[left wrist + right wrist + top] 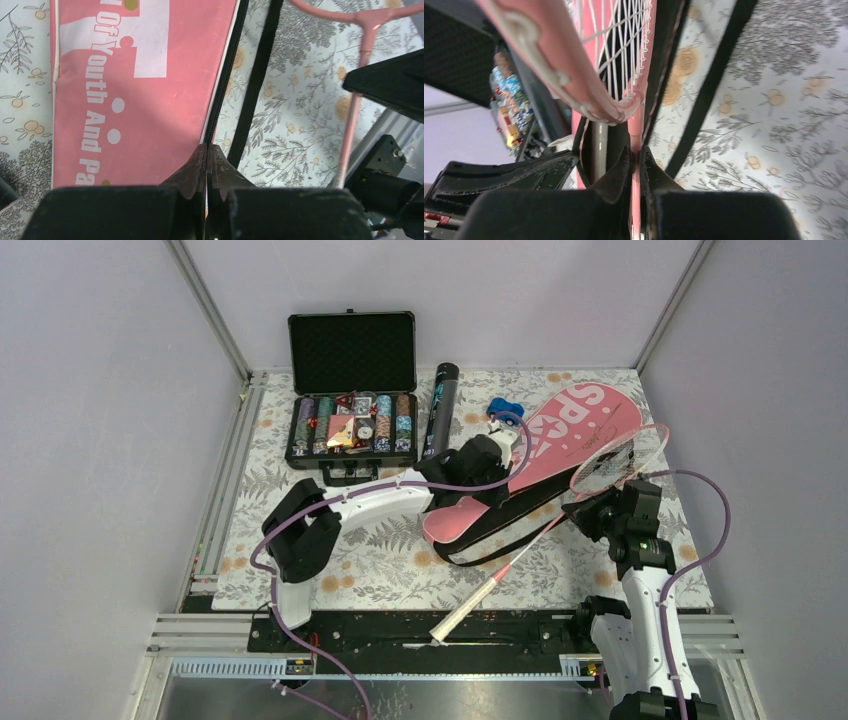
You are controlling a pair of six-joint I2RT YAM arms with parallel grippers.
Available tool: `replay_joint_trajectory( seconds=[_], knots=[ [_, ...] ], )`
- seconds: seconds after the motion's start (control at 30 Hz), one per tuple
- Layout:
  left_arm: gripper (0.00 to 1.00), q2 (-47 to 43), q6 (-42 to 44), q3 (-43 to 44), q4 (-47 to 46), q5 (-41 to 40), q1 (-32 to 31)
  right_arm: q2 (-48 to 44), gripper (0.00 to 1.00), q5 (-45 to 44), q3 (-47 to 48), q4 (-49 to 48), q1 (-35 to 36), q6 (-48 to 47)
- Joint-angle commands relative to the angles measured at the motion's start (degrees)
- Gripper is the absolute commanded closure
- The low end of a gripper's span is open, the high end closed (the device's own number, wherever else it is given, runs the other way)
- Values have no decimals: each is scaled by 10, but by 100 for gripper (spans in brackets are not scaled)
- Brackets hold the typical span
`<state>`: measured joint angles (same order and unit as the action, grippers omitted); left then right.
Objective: Pack up the badminton gear
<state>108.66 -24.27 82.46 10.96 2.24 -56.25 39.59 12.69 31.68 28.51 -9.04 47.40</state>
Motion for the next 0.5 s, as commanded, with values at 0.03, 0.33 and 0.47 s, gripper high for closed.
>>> replay_joint_trajectory(
  seconds=[0.03, 0.33, 0.47],
  knots=[
    [100, -41, -15, 20, -61, 37, -2, -4, 100, 116, -33, -90, -9, 26],
    [100, -51, -48, 18, -60, 32, -2, -37, 100, 51, -50, -53, -22, 11],
    [100, -58, -59, 16, -63, 31, -1, -42, 100, 20, -47, -37, -26, 5]
  ],
)
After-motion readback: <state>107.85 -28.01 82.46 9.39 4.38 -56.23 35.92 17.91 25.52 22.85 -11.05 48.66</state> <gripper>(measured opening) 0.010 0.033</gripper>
